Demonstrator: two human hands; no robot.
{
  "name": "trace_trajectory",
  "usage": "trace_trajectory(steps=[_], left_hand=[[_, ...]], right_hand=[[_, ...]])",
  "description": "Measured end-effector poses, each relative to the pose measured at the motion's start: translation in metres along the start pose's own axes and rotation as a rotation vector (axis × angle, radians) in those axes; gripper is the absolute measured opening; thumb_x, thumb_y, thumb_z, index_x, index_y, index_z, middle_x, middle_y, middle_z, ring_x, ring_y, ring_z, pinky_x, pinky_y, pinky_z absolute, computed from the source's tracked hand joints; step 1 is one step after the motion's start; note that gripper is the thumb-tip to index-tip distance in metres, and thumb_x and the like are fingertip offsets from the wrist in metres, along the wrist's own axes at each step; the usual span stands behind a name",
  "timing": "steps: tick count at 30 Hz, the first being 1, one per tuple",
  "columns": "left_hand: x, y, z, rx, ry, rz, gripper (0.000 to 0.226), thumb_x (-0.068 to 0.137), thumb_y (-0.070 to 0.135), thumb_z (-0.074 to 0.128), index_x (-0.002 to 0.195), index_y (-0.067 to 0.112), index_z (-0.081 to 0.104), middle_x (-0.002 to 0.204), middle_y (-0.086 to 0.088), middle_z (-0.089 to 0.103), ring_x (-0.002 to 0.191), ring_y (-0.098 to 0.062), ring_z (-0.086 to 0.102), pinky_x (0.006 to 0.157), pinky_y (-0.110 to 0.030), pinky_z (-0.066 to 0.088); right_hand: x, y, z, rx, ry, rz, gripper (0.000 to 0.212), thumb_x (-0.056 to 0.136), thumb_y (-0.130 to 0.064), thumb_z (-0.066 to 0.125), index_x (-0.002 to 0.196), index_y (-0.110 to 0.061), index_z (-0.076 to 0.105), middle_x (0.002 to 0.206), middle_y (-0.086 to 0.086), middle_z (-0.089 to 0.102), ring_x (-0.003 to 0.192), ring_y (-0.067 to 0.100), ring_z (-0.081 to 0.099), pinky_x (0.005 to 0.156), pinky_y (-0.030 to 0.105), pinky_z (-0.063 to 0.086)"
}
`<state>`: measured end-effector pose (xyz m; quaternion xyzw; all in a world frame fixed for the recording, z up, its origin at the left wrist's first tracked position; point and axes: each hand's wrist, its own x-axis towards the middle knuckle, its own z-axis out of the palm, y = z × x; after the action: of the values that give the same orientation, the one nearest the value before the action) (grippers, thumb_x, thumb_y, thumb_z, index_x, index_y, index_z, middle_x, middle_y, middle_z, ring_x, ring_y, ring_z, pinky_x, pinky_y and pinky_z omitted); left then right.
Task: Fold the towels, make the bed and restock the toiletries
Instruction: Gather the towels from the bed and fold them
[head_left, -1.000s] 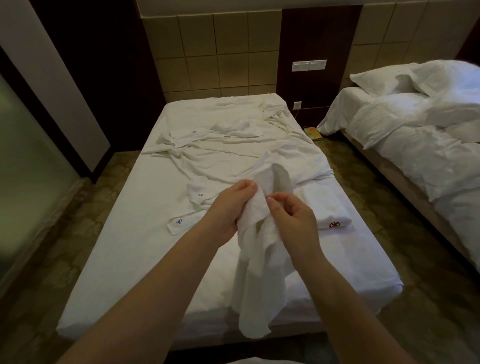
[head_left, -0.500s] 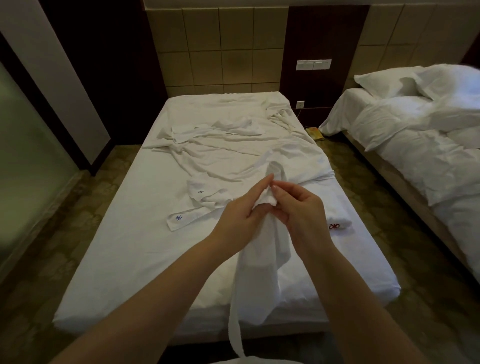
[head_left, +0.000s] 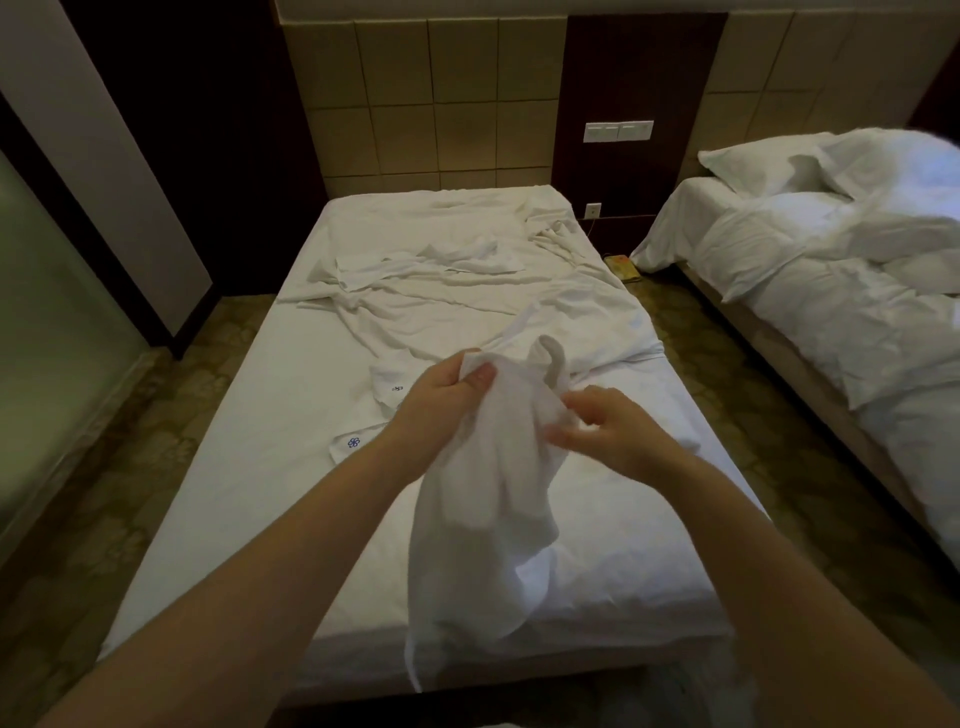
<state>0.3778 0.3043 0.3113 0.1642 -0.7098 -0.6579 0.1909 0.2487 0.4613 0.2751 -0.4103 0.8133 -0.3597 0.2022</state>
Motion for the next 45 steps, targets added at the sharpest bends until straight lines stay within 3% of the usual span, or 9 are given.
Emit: trace_trajectory(steps=[3,9,13,19,23,27,32,38,45], left_hand=[[0.013,0.014,-0.009,-0.016,-0.021,0.023,0.019,0.098,0.014,0.046,0.088,0.018,0.062,0.081,0.005,0.063,0.076,-0.008,0.059,0.074,-0.023,0.049],[0.041,0.048,-0.044,0.077,0.028,0.094,0.017,0.098,0.02,0.047,0.093,0.018,0.064,0.088,0.004,0.064,0.078,-0.004,0.06,0.078,-0.021,0.05],[0.057,0.065,-0.071,0.223,0.127,0.165,0.017,0.099,0.024,0.046,0.097,0.019,0.061,0.089,0.008,0.06,0.082,-0.004,0.056,0.077,-0.019,0.046],[0.083,0.057,-0.124,0.312,0.277,0.11,0.021,0.1,0.026,0.045,0.109,0.015,0.062,0.094,0.007,0.058,0.095,-0.015,0.053,0.081,-0.026,0.043],[0.092,0.043,-0.153,0.297,0.274,0.057,0.021,0.1,0.028,0.044,0.112,0.019,0.059,0.103,0.005,0.057,0.104,-0.018,0.052,0.088,-0.03,0.04],[0.096,0.038,-0.186,0.207,0.281,0.017,0.023,0.101,0.031,0.043,0.115,0.018,0.056,0.101,0.007,0.057,0.101,-0.016,0.055,0.089,-0.031,0.043],[0.101,0.038,-0.218,0.194,0.149,0.032,0.033,0.099,0.036,0.044,0.122,0.015,0.056,0.11,0.002,0.06,0.108,-0.021,0.057,0.095,-0.034,0.047],[0.102,0.043,-0.251,0.141,0.159,0.049,0.026,0.1,0.033,0.045,0.116,0.016,0.057,0.102,0.005,0.059,0.098,-0.013,0.058,0.077,-0.022,0.048],[0.107,0.033,-0.302,0.152,0.212,0.021,0.042,0.097,0.033,0.048,0.133,0.009,0.051,0.126,-0.008,0.055,0.116,-0.029,0.053,0.104,-0.048,0.042]], right_hand=[[0.01,0.001,0.005,-0.322,-0.034,-0.029,0.049,0.082,-0.056,0.062,0.121,-0.025,0.061,0.131,-0.002,0.051,0.115,0.02,0.043,0.101,0.037,0.034],[0.019,0.008,-0.003,-0.731,0.108,-0.074,0.048,0.084,-0.06,0.056,0.12,-0.029,0.064,0.117,-0.004,0.055,0.11,0.019,0.043,0.1,0.035,0.033],[0.023,-0.008,-0.002,-0.828,0.294,-0.433,0.027,0.074,-0.051,0.073,0.082,-0.025,0.077,0.105,-0.004,0.064,0.103,0.022,0.051,0.091,0.045,0.048],[0.023,-0.055,0.001,-0.866,0.162,-0.846,0.019,0.081,-0.046,0.062,0.075,-0.032,0.073,0.1,-0.015,0.071,0.117,0.011,0.055,0.111,0.039,0.028],[0.032,-0.059,-0.005,-0.966,-0.019,-0.711,0.015,0.079,-0.045,0.066,0.071,-0.032,0.067,0.08,-0.016,0.067,0.092,0.013,0.063,0.098,0.038,0.041],[0.036,-0.071,0.013,-0.893,-0.169,-0.599,0.013,0.088,-0.039,0.061,0.096,-0.033,0.07,0.119,-0.016,0.062,0.119,0.01,0.048,0.105,0.028,0.027],[0.042,-0.059,0.058,-0.92,-0.261,-0.26,0.06,0.088,-0.059,0.052,0.138,-0.029,0.038,0.131,-0.007,0.051,0.118,0.011,0.045,0.107,0.025,0.026],[0.064,-0.032,0.07,-0.855,0.023,-0.087,0.034,0.091,-0.054,0.05,0.114,-0.034,0.063,0.113,-0.011,0.061,0.117,0.012,0.041,0.093,0.029,0.022],[0.097,-0.049,0.036,-0.657,0.669,-0.117,0.014,0.08,-0.024,0.074,0.08,-0.01,0.073,0.073,0.008,0.069,0.072,0.03,0.061,0.072,0.043,0.047]])
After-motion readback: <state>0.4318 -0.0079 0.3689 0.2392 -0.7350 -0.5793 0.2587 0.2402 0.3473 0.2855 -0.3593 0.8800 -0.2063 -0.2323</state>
